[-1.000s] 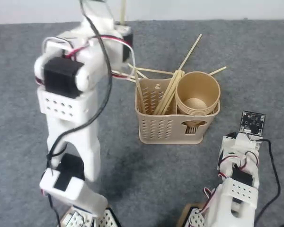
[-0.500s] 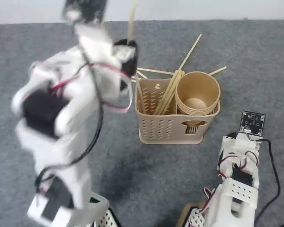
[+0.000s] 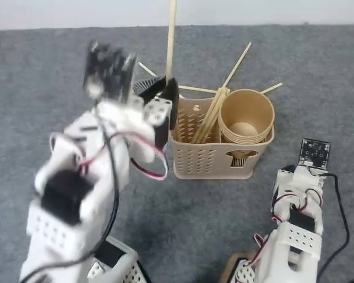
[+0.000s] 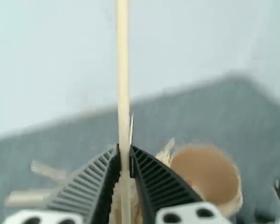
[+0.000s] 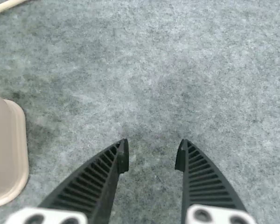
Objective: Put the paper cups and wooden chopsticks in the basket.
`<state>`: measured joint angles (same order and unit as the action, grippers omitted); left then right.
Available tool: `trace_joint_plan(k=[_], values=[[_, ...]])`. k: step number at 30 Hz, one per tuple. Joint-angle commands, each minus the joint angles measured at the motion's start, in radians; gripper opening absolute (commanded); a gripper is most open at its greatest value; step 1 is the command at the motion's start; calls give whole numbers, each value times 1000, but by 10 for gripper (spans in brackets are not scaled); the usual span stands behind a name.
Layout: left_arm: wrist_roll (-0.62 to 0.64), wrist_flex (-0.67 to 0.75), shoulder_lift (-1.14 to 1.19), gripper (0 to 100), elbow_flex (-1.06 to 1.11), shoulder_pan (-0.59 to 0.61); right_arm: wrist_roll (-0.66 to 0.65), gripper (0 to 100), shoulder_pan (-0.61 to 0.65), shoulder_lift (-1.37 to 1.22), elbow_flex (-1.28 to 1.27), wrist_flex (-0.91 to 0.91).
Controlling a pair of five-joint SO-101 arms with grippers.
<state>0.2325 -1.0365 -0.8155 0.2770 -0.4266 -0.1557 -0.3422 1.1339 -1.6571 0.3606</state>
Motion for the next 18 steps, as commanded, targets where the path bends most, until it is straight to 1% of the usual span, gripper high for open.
trace_joint_plan(k=[1, 5, 8, 11, 14, 16, 18], values=[[-37, 222, -3, 10, 165, -8, -15, 177, 5, 13, -21, 2], [-37, 221, 115, 11, 173, -11, -15, 177, 5, 13, -21, 2], [-37, 232, 161, 12, 174, -26, -15, 177, 5, 13, -21, 2], [-37, 305, 184, 12, 203, -28, -15, 177, 5, 13, -21, 2], [-37, 402, 184, 12, 288, -31, -15, 177, 5, 13, -21, 2], [-41, 416, 183, 17, 329, -37, -15, 177, 5, 13, -21, 2], [-41, 408, 183, 62, 349, -49, -15, 177, 5, 13, -21, 2]])
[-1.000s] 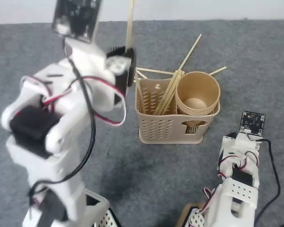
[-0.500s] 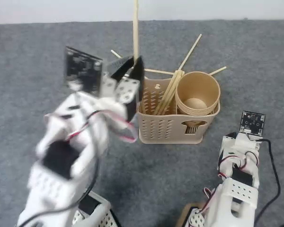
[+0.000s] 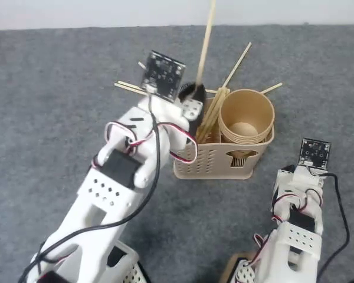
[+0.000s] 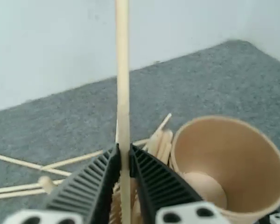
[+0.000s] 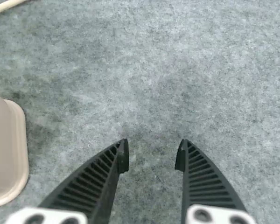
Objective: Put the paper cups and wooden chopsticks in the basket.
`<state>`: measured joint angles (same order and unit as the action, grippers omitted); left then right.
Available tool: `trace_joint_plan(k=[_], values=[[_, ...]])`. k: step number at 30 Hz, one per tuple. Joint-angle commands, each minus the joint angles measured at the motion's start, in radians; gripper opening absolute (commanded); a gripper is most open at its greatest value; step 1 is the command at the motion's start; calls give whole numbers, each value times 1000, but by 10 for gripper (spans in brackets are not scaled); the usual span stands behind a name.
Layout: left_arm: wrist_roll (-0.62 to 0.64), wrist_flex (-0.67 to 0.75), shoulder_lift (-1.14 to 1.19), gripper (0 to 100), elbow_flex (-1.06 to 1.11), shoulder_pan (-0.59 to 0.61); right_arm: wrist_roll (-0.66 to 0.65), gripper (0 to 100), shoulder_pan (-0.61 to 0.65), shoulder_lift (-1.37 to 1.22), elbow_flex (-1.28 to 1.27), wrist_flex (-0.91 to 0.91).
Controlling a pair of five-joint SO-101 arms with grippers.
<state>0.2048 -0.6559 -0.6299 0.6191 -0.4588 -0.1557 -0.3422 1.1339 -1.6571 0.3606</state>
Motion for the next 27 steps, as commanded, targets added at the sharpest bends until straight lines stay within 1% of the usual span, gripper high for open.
trace_joint_plan(k=[1, 5, 7, 11, 15, 18, 20, 23, 27], values=[[-15, -3, -3, 101, 12, -18, -15, 177, 5, 13, -21, 2], [-17, -137, -5, 259, -19, -12, -15, 177, 5, 13, -21, 1], [-20, -204, -18, 288, -56, 0, -15, 177, 5, 13, -21, 1], [-46, -308, -144, 274, -107, 63, -15, 177, 5, 13, -21, 1], [-101, -393, -324, 258, -99, 167, -15, 177, 5, 13, -21, 1], [-152, -407, -405, 250, -50, 210, -15, 177, 5, 13, -21, 1], [-155, -408, -402, 250, -18, 222, -15, 177, 5, 13, -21, 1], [-92, -400, -341, 250, 5, 224, -15, 177, 5, 13, -21, 1], [-49, -387, -184, 250, -59, 219, -15, 177, 5, 13, -21, 2]])
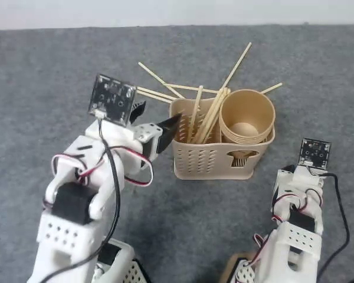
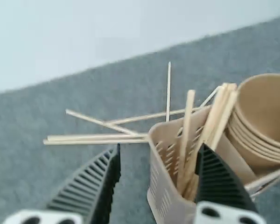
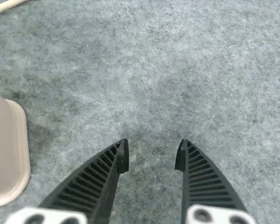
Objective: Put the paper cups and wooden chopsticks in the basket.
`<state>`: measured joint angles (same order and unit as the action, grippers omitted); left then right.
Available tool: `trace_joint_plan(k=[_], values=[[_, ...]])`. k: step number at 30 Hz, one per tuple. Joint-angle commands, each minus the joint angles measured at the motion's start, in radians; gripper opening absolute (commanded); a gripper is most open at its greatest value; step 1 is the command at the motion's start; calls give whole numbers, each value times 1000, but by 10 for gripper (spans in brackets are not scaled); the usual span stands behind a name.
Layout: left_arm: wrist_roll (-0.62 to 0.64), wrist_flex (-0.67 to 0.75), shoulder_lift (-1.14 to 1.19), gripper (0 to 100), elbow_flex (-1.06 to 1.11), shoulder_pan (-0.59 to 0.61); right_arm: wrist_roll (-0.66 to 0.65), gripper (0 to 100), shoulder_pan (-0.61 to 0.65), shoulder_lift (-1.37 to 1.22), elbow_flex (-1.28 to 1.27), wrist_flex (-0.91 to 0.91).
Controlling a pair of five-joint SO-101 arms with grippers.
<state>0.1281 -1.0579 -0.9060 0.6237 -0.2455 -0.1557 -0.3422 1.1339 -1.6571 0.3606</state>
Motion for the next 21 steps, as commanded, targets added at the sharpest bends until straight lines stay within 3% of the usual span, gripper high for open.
trace_joint_plan(k=[1, 11, 14, 18, 21], values=[[28, 8, 140, 250, -90, 6, -15, 177, 5, 13, -21, 2], [25, -293, 537, 245, -429, 15, -15, 177, 5, 13, -21, 2], [25, -354, 578, 183, -472, 9, -15, 177, 5, 13, -21, 2], [-48, -370, 606, 16, -478, 8, -15, 177, 5, 13, -21, 2], [-94, -368, 601, 13, -486, 17, -15, 177, 5, 13, -21, 2]])
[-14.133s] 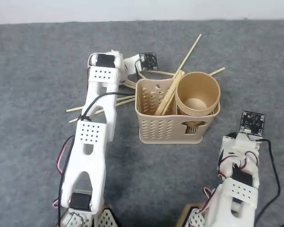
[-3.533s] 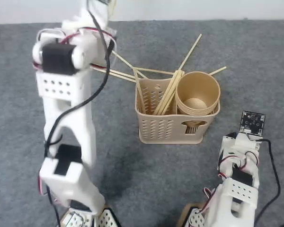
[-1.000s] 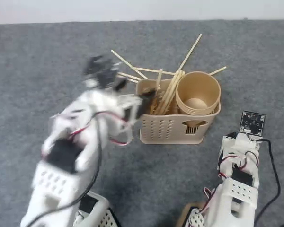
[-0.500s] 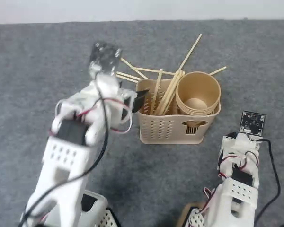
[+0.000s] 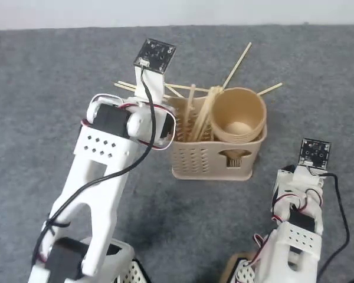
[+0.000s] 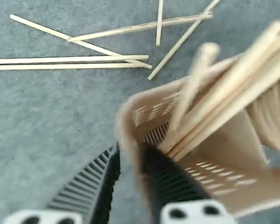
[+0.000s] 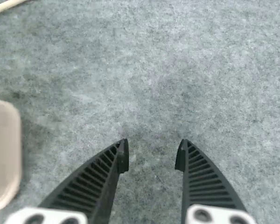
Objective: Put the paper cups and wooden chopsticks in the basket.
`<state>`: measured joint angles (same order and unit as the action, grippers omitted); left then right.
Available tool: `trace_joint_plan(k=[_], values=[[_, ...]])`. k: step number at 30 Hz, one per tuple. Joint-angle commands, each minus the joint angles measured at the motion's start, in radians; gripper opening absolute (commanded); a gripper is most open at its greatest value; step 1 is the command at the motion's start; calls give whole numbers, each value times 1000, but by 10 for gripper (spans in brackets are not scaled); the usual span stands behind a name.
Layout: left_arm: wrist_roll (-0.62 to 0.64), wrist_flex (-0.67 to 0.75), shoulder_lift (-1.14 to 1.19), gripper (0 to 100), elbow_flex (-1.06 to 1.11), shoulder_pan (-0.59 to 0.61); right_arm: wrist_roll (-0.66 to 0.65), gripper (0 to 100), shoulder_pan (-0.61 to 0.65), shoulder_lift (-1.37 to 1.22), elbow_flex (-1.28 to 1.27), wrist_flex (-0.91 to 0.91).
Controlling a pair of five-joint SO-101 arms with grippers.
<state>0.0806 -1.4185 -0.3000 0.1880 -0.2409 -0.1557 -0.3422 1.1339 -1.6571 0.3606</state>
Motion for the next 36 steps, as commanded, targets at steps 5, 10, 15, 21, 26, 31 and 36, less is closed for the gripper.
trace_joint_plan(k=[5, 10, 15, 21, 26, 31, 36], values=[[-91, -46, -3, 11, -176, 129, -15, 177, 5, 13, -21, 2], [-247, -160, -2, 11, -259, 281, -15, 177, 5, 13, -21, 2], [-347, -147, 0, 11, -265, 456, -15, 177, 5, 13, -21, 2], [-385, -55, 55, 11, -220, 582, -15, 177, 5, 12, -21, 4], [-394, -43, 133, 11, -257, 644, -15, 177, 5, 12, -21, 4], [-413, -80, 106, 35, -260, 626, -17, 180, -4, 13, -12, -5], [-419, -80, -17, 203, -260, 572, -15, 180, -102, 13, 75, 81]])
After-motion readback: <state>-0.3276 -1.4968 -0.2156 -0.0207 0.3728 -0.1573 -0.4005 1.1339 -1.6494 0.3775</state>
